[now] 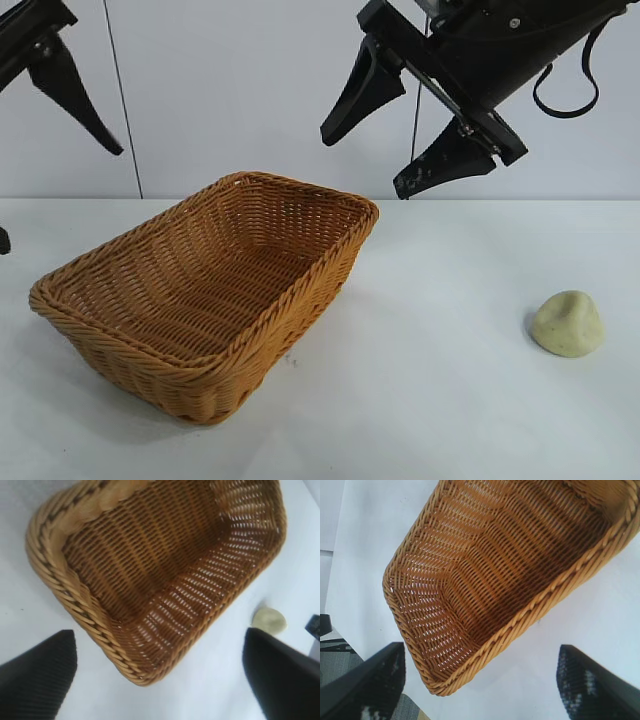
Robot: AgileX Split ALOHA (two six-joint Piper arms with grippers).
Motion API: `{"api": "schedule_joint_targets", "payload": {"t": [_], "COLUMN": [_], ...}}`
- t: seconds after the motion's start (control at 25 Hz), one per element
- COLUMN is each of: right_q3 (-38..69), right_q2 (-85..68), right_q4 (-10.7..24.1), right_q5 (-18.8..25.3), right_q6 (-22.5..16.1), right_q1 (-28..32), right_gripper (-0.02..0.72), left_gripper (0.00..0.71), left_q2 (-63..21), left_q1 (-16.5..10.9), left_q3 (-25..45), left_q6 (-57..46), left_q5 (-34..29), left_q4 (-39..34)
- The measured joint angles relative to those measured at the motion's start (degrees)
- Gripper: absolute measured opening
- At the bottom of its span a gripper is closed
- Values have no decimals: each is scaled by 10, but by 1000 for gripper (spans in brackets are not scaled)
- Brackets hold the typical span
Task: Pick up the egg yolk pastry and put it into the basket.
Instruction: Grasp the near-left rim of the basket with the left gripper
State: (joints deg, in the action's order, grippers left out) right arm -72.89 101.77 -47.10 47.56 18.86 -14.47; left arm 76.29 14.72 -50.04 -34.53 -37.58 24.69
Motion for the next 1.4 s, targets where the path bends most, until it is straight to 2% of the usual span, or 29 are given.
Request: {"api": "schedule_joint_targets", "payload": {"t": [0.16, 0.32, 0.48, 0.56, 0.68, 1.12, 1.4], "right_q3": [0, 0, 0, 0, 0, 0, 0], "right_q2": [0, 0, 0, 0, 0, 0, 0], "right_q4": [0, 0, 0, 0, 0, 0, 0], "right_q5": [0, 0, 0, 0, 0, 0, 0], "right_q6": [0, 0, 0, 0, 0, 0, 0], "right_q1": [0, 0, 0, 0, 0, 0, 0], "right_gripper": [570, 570, 570, 570, 570, 570, 570], "left_gripper": [690, 690, 690, 690, 690, 690, 690], "left_q2": [0, 0, 0, 0, 0, 74, 154], "left_q1": [4, 46, 92, 99, 100, 111, 111], "left_q3": [0, 1, 1, 1, 1, 1, 1], "left_q6": [-69, -103, -243, -322, -403, -423, -423], "left_q5": [-20, -22, -17, -18, -18, -11, 35], "left_q4": [-59, -72, -164, -220, -263, -243, -231]}}
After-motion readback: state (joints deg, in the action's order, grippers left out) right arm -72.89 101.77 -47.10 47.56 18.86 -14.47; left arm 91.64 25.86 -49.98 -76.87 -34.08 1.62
